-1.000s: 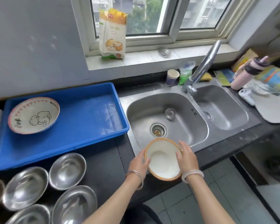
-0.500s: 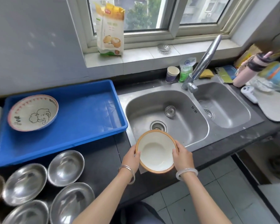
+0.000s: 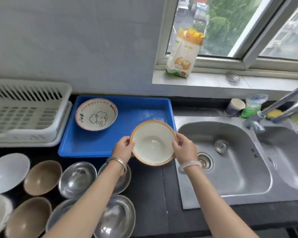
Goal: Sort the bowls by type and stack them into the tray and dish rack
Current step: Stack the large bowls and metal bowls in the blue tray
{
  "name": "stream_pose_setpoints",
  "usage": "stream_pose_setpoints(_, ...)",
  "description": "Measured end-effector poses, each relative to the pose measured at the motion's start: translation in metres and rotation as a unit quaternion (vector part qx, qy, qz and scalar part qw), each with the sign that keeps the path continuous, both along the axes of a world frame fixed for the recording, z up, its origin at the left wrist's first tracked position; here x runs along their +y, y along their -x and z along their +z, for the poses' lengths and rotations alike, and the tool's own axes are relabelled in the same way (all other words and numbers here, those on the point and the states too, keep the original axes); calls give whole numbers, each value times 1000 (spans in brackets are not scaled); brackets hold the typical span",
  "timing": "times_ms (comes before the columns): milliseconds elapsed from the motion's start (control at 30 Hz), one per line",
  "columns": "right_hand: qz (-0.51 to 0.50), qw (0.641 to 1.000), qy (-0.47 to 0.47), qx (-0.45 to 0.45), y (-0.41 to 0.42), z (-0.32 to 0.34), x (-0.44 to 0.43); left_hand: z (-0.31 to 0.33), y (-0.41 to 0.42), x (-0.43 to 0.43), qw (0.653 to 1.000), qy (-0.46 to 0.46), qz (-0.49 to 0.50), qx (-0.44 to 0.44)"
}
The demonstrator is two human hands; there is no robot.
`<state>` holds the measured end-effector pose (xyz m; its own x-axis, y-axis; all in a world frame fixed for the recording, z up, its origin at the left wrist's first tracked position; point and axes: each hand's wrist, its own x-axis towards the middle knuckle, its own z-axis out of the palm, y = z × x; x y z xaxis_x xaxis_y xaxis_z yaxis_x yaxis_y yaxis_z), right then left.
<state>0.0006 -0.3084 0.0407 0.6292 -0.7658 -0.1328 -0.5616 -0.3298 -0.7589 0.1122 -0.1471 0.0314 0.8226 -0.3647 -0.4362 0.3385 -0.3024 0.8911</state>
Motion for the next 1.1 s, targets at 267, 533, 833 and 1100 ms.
stream_pose_setpoints(267,60,995,-74,-30,-141,2,28,-13,-100,44,988,36,152,-22)
stream_pose_setpoints(533,101,992,-78,27,-244,-19,56,-36,-177,65,973,-113,175,-97)
stream_pose_setpoints(833,107,990,-57,78,-289,-43,66,-55,-210,67,971,-116,190,-86)
stream_pose_setpoints(1100,136,984,-37,107,-296,-59,67,-69,-219,68,972,-116,182,-89)
